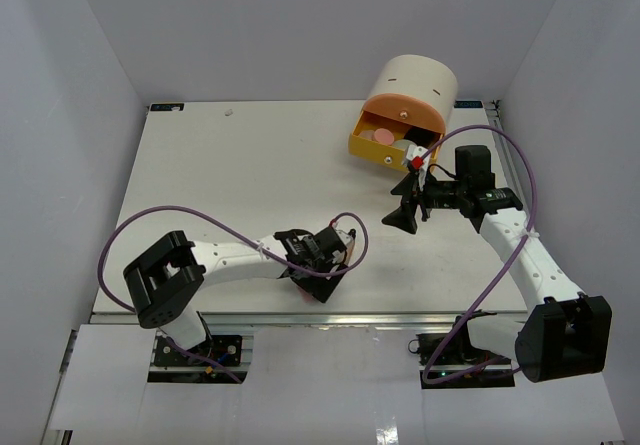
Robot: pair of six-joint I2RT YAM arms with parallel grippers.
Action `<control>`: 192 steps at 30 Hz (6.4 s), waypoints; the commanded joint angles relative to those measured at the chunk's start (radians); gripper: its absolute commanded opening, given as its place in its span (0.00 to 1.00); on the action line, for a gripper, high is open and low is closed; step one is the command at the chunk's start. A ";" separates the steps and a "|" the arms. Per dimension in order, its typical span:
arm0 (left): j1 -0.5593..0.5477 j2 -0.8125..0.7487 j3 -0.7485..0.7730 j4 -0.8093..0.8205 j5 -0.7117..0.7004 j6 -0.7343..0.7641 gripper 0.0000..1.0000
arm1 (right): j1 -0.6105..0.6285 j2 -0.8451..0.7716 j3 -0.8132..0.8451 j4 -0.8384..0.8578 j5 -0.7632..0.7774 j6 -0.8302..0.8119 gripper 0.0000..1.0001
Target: Organize the makeup
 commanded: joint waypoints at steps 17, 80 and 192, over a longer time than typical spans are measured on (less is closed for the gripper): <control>-0.075 -0.058 0.049 -0.056 -0.011 -0.033 0.30 | -0.024 -0.023 -0.004 0.023 -0.044 0.002 0.90; 0.303 0.617 1.213 0.435 0.075 0.661 0.98 | -0.234 -0.127 -0.068 0.130 -0.086 0.127 0.90; 0.362 0.957 1.068 1.056 0.217 -0.761 0.57 | -0.449 -0.143 -0.134 0.544 -0.122 0.625 0.73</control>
